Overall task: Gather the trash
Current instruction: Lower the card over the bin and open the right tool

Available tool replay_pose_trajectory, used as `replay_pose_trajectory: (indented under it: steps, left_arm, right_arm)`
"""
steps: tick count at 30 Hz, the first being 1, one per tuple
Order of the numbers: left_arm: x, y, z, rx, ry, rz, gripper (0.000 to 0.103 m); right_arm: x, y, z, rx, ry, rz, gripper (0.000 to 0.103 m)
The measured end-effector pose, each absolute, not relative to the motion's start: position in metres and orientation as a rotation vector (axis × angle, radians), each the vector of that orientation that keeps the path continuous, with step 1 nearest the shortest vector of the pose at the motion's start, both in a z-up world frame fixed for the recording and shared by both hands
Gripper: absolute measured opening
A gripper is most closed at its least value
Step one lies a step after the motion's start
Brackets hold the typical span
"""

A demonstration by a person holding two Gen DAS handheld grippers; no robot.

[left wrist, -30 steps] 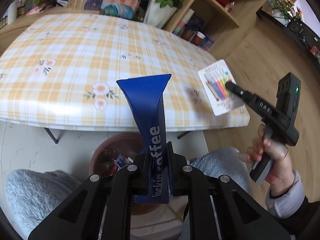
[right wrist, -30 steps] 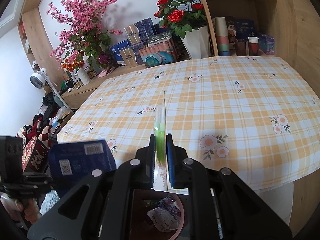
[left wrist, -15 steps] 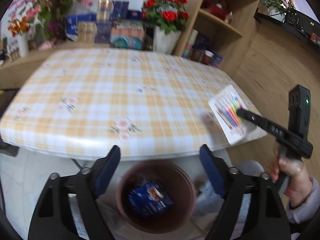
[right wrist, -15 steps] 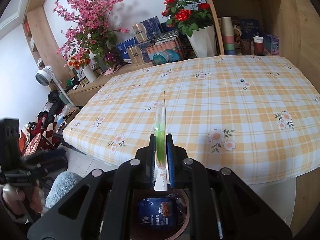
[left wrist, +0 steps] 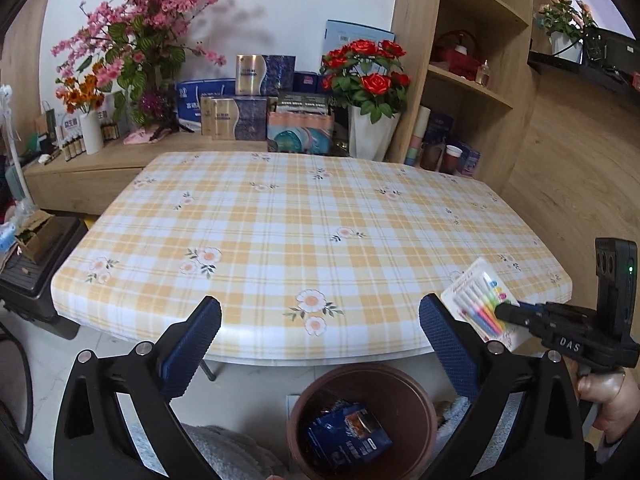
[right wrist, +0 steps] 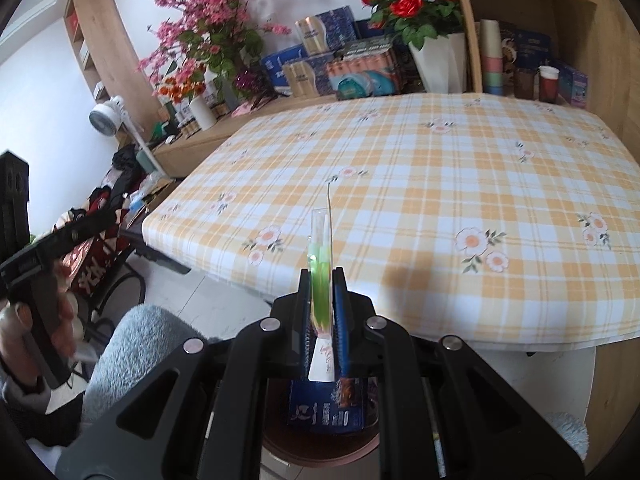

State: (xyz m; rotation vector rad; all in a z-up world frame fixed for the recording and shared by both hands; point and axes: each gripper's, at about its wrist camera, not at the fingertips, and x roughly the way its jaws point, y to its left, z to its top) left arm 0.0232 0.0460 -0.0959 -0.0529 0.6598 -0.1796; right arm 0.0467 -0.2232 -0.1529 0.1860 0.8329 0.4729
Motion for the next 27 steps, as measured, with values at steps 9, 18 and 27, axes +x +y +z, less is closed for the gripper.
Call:
replay_pose_trajectory:
  steps: [9, 18, 27]
  left_arm:
    - [0.021, 0.048, -0.100, -0.011, 0.650, -0.101, 0.097]
    - [0.020, 0.046, -0.103, 0.007, 0.637, -0.098, 0.097]
    - [0.022, 0.034, -0.089, 0.059, 0.624, -0.138, 0.097]
  right_arm:
    - [0.046, -0.198, -0.171, 0.161, 0.914, 0.528, 0.017]
    - [0.048, -0.205, -0.163, 0.164, 0.881, 0.467, 0.066]
    - [0.057, -0.226, -0.125, 0.113, 0.767, 0.298, 0.097]
